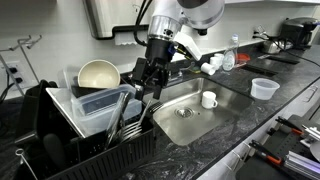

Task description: Pick up the spoon from the dish rack and place it inside the white mug in the sink, remove the mug from the sink and place it on the right side of the countertop

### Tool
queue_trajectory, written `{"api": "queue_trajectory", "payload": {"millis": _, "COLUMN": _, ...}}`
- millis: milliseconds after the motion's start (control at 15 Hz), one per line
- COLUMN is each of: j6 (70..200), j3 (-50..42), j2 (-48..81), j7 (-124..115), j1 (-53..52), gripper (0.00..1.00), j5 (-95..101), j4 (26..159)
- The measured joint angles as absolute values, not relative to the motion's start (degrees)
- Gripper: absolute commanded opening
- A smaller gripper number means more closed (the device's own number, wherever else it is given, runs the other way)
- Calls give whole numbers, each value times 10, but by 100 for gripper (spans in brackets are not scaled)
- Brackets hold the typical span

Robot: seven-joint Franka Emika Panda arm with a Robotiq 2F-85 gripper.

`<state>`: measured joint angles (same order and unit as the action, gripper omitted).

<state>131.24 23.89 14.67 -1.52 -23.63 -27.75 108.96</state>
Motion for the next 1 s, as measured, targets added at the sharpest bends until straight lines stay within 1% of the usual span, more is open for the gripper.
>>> {"api": "queue_trajectory", "payload": {"millis": 1000, "j6": 1312, "j3": 258, "j2": 150, "j7": -13, "j1": -236, "gripper": 100, "j5": -287, "j4": 1090}}
